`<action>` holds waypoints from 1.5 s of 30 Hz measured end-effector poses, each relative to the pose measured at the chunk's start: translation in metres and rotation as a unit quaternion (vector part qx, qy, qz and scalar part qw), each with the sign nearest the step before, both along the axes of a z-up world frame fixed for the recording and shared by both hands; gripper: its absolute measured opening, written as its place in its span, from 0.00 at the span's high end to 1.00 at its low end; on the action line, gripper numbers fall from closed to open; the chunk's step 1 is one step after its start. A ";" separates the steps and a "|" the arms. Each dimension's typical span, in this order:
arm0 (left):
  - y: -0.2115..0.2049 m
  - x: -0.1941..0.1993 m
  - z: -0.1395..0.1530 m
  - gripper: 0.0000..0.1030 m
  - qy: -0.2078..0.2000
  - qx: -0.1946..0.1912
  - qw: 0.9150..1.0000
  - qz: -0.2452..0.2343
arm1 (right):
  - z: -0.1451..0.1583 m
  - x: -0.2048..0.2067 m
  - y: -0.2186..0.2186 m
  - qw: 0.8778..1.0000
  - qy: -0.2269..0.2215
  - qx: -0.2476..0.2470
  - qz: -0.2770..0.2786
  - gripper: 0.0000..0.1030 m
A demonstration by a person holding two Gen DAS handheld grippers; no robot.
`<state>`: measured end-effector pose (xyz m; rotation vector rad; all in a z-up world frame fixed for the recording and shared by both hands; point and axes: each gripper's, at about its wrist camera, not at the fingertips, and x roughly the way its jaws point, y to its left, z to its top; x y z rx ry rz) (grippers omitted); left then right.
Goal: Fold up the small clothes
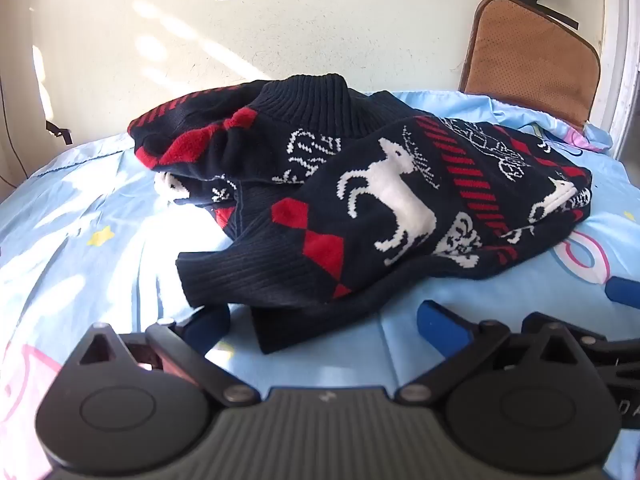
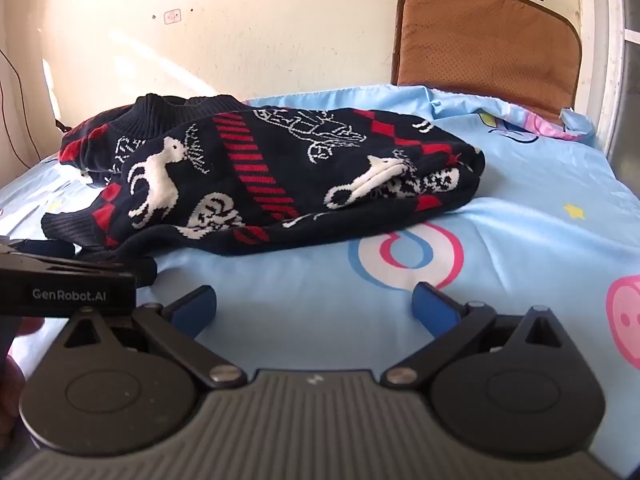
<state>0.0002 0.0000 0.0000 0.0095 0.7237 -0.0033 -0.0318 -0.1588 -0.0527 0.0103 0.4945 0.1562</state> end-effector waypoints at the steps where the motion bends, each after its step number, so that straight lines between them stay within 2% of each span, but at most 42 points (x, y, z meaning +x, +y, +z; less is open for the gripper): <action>1: 0.000 0.000 0.000 0.00 -0.001 -0.001 1.000 0.000 | 0.000 -0.001 -0.001 1.000 0.000 0.004 -0.001 0.00; 3: 0.000 0.000 0.000 0.00 -0.001 0.000 1.000 0.001 | -0.001 -0.002 0.000 1.000 -0.001 0.001 -0.001 0.00; 4: -0.001 -0.001 0.000 0.00 -0.001 0.001 1.000 0.000 | -0.002 0.006 0.001 1.000 0.015 -0.003 -0.002 0.00; 7: -0.001 -0.004 0.001 0.00 0.000 0.005 1.000 -0.003 | -0.001 0.000 -0.002 1.000 0.000 0.001 0.002 0.00; 12: 0.006 -0.014 0.002 0.00 0.000 0.003 1.000 -0.023 | 0.000 -0.001 -0.001 1.000 0.004 0.002 0.000 0.00; 17: 0.008 -0.019 0.003 0.00 -0.005 -0.003 1.000 -0.022 | 0.001 -0.002 0.000 1.000 0.003 -0.001 -0.005 0.00; 21: 0.015 -0.024 0.006 0.00 -0.023 -0.026 0.999 -0.006 | 0.001 -0.004 -0.004 1.000 -0.006 0.008 -0.012 0.00; 24: 0.024 -0.031 0.010 0.00 -0.050 -0.048 0.997 0.013 | 0.002 -0.008 -0.010 0.999 -0.018 0.028 -0.023 0.00; 27: 0.028 -0.037 0.014 0.00 -0.074 -0.052 0.996 0.026 | 0.002 -0.007 -0.015 0.998 -0.019 0.046 -0.035 0.00; 32: 0.024 -0.045 0.018 0.00 -0.103 -0.040 0.994 0.025 | 0.002 -0.008 -0.019 0.997 -0.021 0.064 -0.025 0.00; 35: 0.021 -0.055 0.019 0.00 -0.136 -0.028 0.990 0.025 | 0.002 -0.010 -0.022 0.997 -0.028 0.072 -0.028 0.00; 41: 0.002 -0.074 0.024 0.00 -0.203 0.035 0.978 0.032 | 0.004 -0.018 -0.027 0.993 -0.055 0.079 -0.063 0.00; 45: 0.003 -0.074 0.024 0.00 -0.210 0.039 0.976 0.035 | 0.007 -0.026 -0.027 0.991 -0.084 0.074 -0.075 0.00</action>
